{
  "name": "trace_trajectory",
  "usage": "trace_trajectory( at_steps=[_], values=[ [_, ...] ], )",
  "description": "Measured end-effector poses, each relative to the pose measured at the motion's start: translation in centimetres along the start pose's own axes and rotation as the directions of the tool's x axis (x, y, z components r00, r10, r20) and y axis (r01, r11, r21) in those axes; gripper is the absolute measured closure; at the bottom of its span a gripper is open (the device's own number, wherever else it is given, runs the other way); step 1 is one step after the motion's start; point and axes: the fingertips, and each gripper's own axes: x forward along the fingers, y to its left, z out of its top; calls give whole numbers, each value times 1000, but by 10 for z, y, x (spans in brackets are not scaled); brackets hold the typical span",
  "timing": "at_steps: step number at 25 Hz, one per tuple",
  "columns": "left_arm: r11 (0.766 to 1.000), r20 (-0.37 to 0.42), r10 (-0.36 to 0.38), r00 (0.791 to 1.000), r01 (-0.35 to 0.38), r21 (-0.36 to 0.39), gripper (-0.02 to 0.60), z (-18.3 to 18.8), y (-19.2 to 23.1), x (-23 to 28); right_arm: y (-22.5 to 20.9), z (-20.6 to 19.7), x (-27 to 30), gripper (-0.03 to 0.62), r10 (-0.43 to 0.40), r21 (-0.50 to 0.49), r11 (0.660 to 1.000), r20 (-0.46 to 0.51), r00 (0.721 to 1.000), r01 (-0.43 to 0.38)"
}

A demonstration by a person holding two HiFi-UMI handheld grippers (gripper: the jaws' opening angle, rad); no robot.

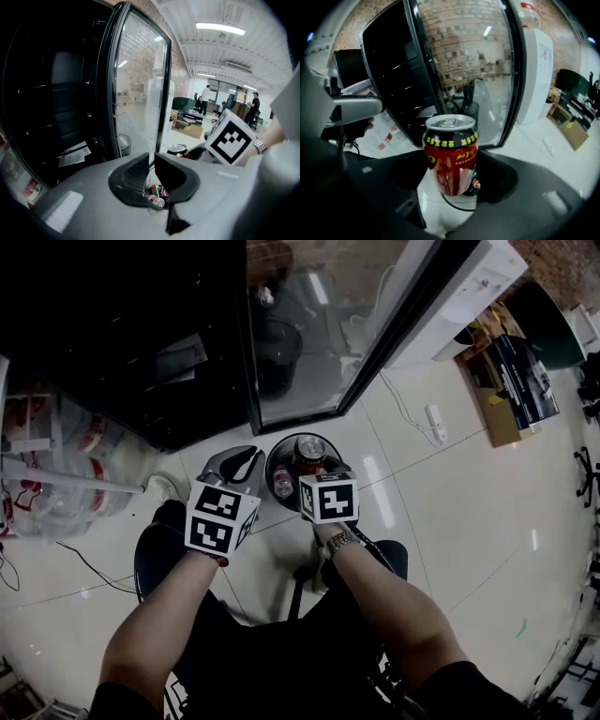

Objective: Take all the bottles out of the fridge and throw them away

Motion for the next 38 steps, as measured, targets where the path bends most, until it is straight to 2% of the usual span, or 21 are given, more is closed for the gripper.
trace_trajectory(
  at_steps=[13, 18, 24, 32, 38],
  values=[
    [1000, -43, -11, 999, 10, -28, 572, -24, 1, 19, -20, -51, 26, 270, -13, 70, 997, -142, 990, 23],
    [999, -41, -14, 999, 13, -30, 572, -22, 1, 24, -30, -33, 22, 292, -27, 84, 996, -83, 996, 34],
    [1000, -36, -13, 999, 13, -23, 572, -18, -3, 21, -33, -28, 14, 301, -30, 95, 995, -62, 998, 36],
    [1000, -2, 8, 1000, -8, -11, 572, -4, 2, 5, -1, 4, -4, 348, 19, 19, 1000, 34, 999, -20],
    [998, 33, 62, 998, -61, -14, 572, 6, 13, -27, 44, 38, -31, 482, 89, -92, 993, 128, 988, -78]
  ],
)
